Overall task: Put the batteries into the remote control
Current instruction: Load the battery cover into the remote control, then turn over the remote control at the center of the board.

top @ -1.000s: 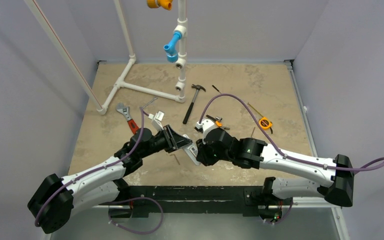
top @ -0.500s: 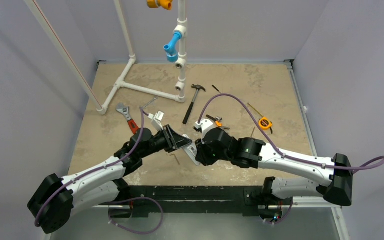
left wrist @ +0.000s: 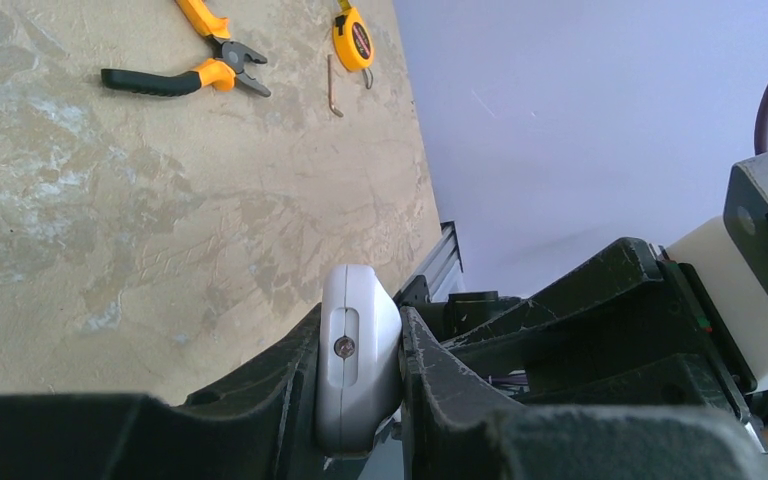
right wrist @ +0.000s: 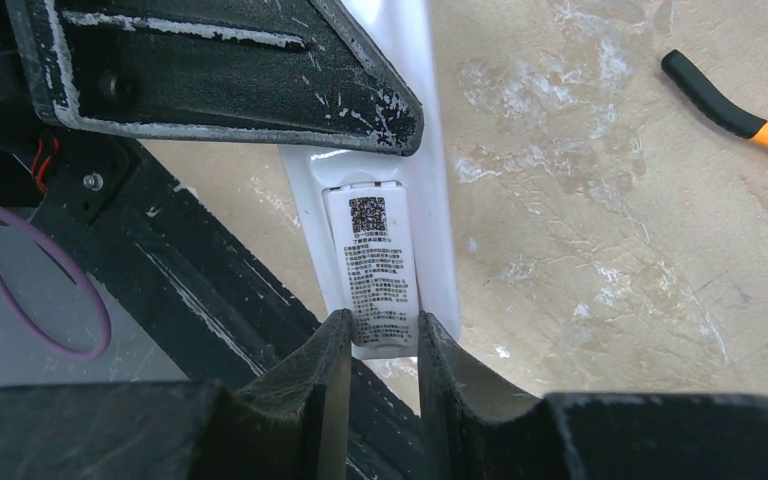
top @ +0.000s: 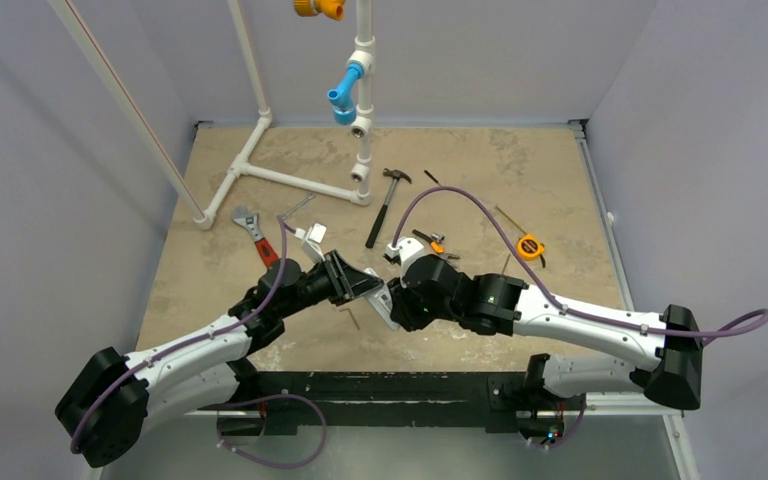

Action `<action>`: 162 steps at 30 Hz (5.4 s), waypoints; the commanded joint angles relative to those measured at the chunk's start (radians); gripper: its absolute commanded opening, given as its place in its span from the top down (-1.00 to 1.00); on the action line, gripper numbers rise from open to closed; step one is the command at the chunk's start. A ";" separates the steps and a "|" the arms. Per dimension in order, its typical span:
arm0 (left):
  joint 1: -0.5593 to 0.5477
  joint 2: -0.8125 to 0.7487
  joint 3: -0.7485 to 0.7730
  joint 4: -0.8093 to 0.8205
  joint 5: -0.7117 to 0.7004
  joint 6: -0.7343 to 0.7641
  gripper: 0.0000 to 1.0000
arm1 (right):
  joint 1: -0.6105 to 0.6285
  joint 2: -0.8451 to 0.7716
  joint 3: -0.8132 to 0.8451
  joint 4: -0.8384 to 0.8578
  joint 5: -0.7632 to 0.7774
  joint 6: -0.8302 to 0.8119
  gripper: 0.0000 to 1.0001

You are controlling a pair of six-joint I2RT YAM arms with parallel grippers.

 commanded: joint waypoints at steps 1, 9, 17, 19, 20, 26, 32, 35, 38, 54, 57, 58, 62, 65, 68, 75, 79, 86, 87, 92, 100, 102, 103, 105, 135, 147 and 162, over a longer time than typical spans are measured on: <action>-0.005 -0.011 -0.002 0.093 0.046 -0.007 1.00 | 0.002 0.015 0.069 0.066 0.004 -0.013 0.47; -0.005 -0.013 -0.011 0.112 0.051 -0.025 1.00 | 0.002 -0.006 0.066 0.061 0.011 -0.018 0.22; -0.004 -0.009 -0.021 0.138 0.054 -0.043 1.00 | 0.003 -0.050 0.078 0.040 0.020 -0.022 -0.16; -0.005 -0.005 -0.025 0.149 0.055 -0.051 1.00 | 0.002 -0.087 0.077 0.045 0.035 -0.019 -0.25; -0.005 -0.003 -0.027 0.155 0.057 -0.056 1.00 | 0.001 -0.103 0.076 0.048 0.043 -0.014 -0.28; -0.004 0.007 -0.040 0.212 0.059 -0.093 1.00 | 0.002 -0.217 0.016 0.106 0.101 0.063 -0.41; -0.005 0.027 -0.058 0.338 0.052 -0.175 1.00 | 0.002 -0.392 -0.179 0.246 0.177 0.259 -0.55; -0.005 0.039 -0.065 0.396 0.048 -0.210 1.00 | 0.002 -0.496 -0.290 0.370 0.185 0.325 -0.71; -0.005 0.038 -0.068 0.411 0.043 -0.219 1.00 | 0.002 -0.550 -0.369 0.450 0.177 0.379 -0.79; -0.005 0.017 -0.056 0.402 0.039 -0.218 1.00 | 0.001 -0.526 -0.542 0.731 0.119 0.568 -0.69; -0.005 0.017 -0.055 0.400 0.041 -0.217 1.00 | 0.002 -0.528 -0.554 0.744 0.121 0.579 -0.56; -0.005 0.016 -0.054 0.399 0.041 -0.216 1.00 | 0.002 -0.527 -0.555 0.744 0.121 0.579 -0.52; -0.004 0.015 -0.052 0.397 0.042 -0.216 1.00 | 0.002 -0.519 -0.556 0.743 0.114 0.583 -0.36; -0.004 0.015 -0.049 0.395 0.043 -0.215 1.00 | 0.002 -0.512 -0.557 0.742 0.108 0.589 -0.24; -0.005 0.013 -0.044 0.389 0.045 -0.211 1.00 | 0.002 -0.505 -0.560 0.741 0.108 0.593 -0.10; -0.005 0.011 -0.042 0.386 0.042 -0.209 1.00 | 0.002 -0.483 -0.552 0.711 0.120 0.604 0.54; -0.004 0.010 -0.041 0.385 0.041 -0.208 1.00 | 0.002 -0.470 -0.537 0.685 0.126 0.595 0.67; -0.005 0.008 -0.041 0.387 0.044 -0.206 1.00 | 0.002 -0.491 -0.555 0.720 0.127 0.562 -0.02; -0.004 0.008 -0.041 0.389 0.046 -0.206 1.00 | 0.001 -0.501 -0.571 0.749 0.126 0.562 -0.07; -0.005 0.008 -0.037 0.406 0.063 -0.205 1.00 | 0.002 -0.522 -0.652 0.921 0.105 0.574 -0.17; -0.005 0.023 -0.033 0.450 0.089 -0.211 1.00 | 0.001 -0.465 -0.680 1.083 0.045 0.579 -0.11; -0.004 0.020 -0.036 0.450 0.090 -0.210 1.00 | 0.001 -0.446 -0.679 1.114 0.034 0.583 0.00; -0.004 0.019 -0.036 0.449 0.090 -0.210 1.00 | 0.002 -0.436 -0.678 1.124 0.028 0.585 0.08; -0.004 0.015 -0.039 0.448 0.090 -0.210 1.00 | 0.001 -0.421 -0.675 1.141 0.018 0.588 0.18; -0.003 -0.245 0.121 -0.358 -0.067 0.023 -1.00 | 0.002 -0.578 -0.488 0.507 0.265 0.367 1.00; -0.003 -0.408 0.149 -0.773 -0.253 0.150 -1.00 | 0.016 -0.263 -0.375 0.211 0.493 0.197 1.00; -0.003 -0.444 0.169 -0.835 -0.315 0.226 -1.00 | 0.257 0.209 -0.167 -0.123 0.860 0.320 1.00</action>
